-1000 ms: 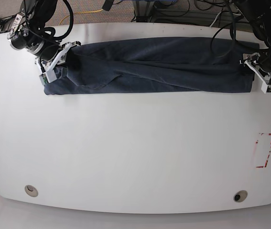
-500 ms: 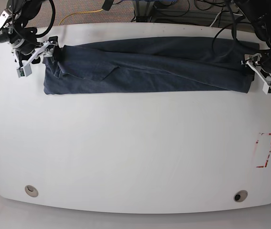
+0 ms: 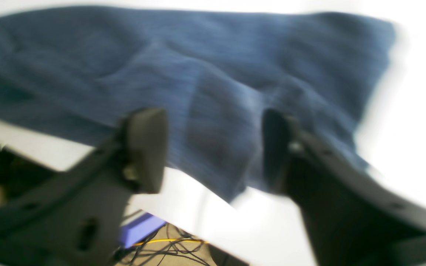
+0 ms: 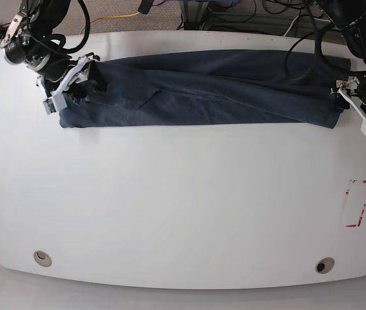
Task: Fold the T-shirt properly
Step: 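Pull the folded end with the right gripper to straighten the strip, then grasp the strip's end with the left gripper, then fold the strip's end with the left gripper toward the right gripper, then grasp both ends of the navy strip with the left and right grippers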
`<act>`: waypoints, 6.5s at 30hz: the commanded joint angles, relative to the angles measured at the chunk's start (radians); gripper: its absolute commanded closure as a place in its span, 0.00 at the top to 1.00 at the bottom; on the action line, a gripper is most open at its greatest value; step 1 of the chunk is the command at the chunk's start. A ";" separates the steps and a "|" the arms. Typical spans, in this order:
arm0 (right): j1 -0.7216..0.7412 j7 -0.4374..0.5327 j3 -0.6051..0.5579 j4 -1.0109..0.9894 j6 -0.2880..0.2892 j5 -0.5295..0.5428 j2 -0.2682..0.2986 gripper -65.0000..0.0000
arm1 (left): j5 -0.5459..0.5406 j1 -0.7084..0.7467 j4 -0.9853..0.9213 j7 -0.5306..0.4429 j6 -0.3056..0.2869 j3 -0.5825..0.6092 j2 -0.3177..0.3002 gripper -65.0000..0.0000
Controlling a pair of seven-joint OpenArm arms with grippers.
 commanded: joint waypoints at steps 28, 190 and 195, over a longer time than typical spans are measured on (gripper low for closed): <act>0.114 0.119 -0.064 -0.300 0.002 -0.254 0.018 0.25 | -0.230 0.038 -0.098 0.143 -0.001 -0.165 -0.016 0.80; 0.239 0.138 0.089 -0.622 0.002 0.067 0.097 0.85 | -0.223 0.108 0.140 -0.081 -0.001 0.615 0.088 0.59; 0.239 0.139 0.082 -0.622 0.002 0.066 0.094 0.38 | -0.221 0.110 0.136 -0.081 -0.001 0.615 0.088 0.59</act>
